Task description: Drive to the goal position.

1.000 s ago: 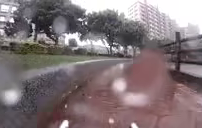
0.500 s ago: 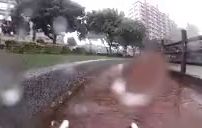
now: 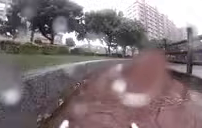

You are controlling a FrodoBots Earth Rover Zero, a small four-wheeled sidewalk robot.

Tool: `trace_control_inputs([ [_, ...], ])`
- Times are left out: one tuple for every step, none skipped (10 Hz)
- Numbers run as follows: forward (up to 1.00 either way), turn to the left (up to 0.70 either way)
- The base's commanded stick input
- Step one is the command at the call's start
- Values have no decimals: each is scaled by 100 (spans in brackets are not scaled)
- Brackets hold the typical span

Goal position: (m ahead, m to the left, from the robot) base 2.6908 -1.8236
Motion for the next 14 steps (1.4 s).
trace_control_inputs([
  [70,-15],
  [70,-25],
  [70,-27],
  [70,-22],
  [70,0],
  [70,-7],
  [70,-18],
  [70,-27],
  [70,-27],
  [70,-18],
  [70,-10],
  [70,-1],
  [70,0],
  [70,0],
])
